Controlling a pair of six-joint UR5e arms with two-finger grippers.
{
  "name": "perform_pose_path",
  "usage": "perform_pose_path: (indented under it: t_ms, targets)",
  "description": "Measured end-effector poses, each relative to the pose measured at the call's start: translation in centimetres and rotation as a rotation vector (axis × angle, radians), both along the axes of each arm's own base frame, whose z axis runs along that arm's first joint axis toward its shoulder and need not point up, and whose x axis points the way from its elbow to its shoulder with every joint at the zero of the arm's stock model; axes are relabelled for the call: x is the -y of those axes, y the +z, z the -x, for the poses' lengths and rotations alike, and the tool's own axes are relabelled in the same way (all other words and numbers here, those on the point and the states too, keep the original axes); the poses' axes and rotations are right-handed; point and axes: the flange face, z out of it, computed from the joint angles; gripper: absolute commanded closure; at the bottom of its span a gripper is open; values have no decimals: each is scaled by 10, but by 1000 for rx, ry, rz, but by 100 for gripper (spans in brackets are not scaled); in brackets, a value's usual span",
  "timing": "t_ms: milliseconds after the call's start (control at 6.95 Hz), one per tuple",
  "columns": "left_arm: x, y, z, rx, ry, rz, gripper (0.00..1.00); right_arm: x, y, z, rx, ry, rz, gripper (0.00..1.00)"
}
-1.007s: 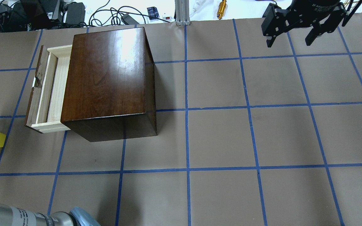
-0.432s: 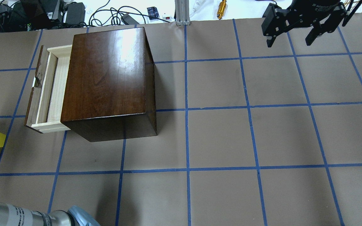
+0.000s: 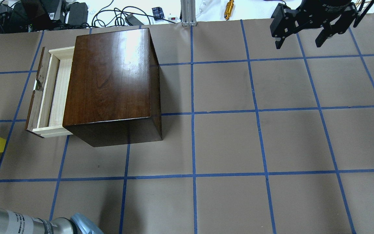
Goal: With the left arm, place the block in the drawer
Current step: 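Lower the left gripper and grasp the yellow cube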
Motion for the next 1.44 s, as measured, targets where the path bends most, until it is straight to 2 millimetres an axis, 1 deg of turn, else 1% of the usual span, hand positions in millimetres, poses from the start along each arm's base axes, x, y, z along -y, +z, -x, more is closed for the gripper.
perform_pose_path:
  t_ms: [576,719,863,1007,1151,1295,1439]
  targets:
    - [2,-18,-2,-17,-50,-11,4,0,0,0,0,0,-1,0]
    - [2,-21,-2,-22,-54,-13,12,0,0,0,0,0,-1,0]
    - [2,-24,-3,-27,-54,-15,14,0,0,0,0,0,0,0]
    - [2,-26,-3,-30,-53,-16,14,0,0,0,-1,0,0,0]
    - [2,-28,-3,-32,-51,-18,20,0,0,0,-1,0,-1,0]
    - [2,-30,-4,-35,-50,-20,34,0,0,0,-1,-1,-1,0]
    - [2,-30,-4,-36,-53,-19,62,0,0,1,-1,-1,-1,0]
